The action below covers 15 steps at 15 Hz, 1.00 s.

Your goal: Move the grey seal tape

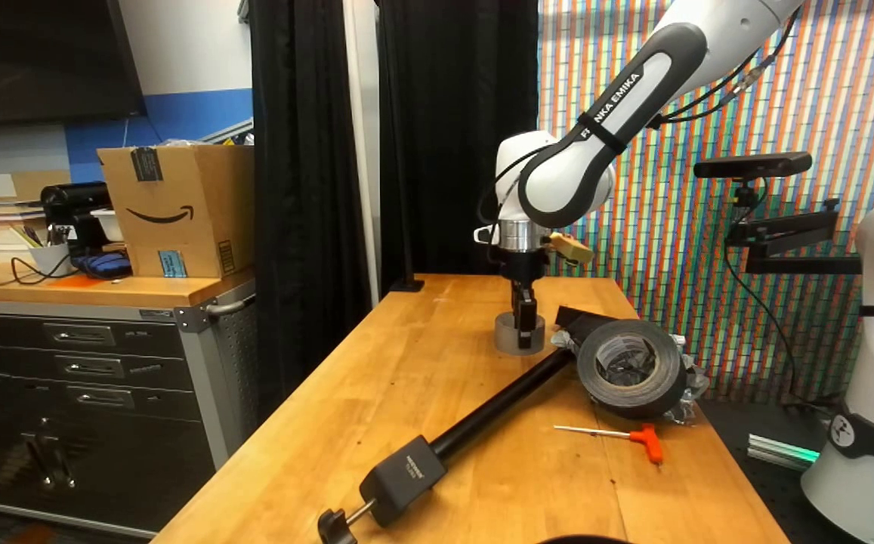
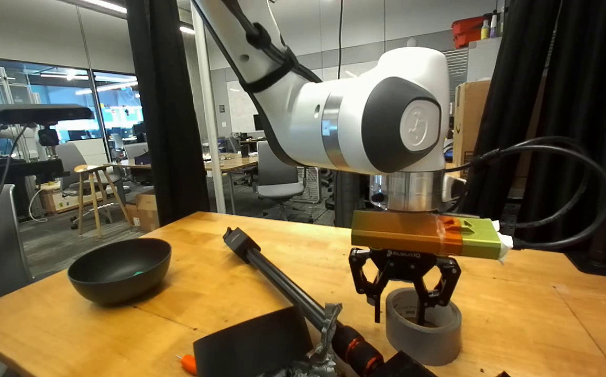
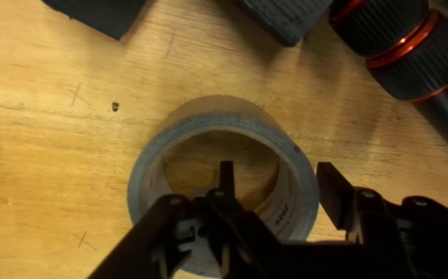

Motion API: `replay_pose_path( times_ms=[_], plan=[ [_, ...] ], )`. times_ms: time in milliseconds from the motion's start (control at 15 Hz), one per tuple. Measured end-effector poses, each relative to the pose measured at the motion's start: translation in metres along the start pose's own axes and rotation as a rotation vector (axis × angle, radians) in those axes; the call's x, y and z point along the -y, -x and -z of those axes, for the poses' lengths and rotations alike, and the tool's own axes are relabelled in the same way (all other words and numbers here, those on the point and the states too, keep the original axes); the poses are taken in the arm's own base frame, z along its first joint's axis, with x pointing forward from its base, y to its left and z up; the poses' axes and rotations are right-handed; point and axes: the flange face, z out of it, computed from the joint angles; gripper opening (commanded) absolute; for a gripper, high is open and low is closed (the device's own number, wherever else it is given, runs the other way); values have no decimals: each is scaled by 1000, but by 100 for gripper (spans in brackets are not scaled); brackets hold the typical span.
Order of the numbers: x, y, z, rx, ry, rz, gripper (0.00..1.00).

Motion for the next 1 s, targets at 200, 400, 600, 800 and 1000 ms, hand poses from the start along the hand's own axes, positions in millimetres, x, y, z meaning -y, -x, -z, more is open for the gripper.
replay_pose_path(
  times_ms=[200, 400, 600, 800, 1000],
  plan=[
    [3, -1, -3, 3, 0, 7, 5],
    [7, -3, -3, 8, 9, 29, 2],
    [9, -5, 0, 18, 41, 64, 3],
    [17, -14, 13, 17, 97, 111, 3],
    [42, -28, 37, 1, 159, 174, 3]
  ],
)
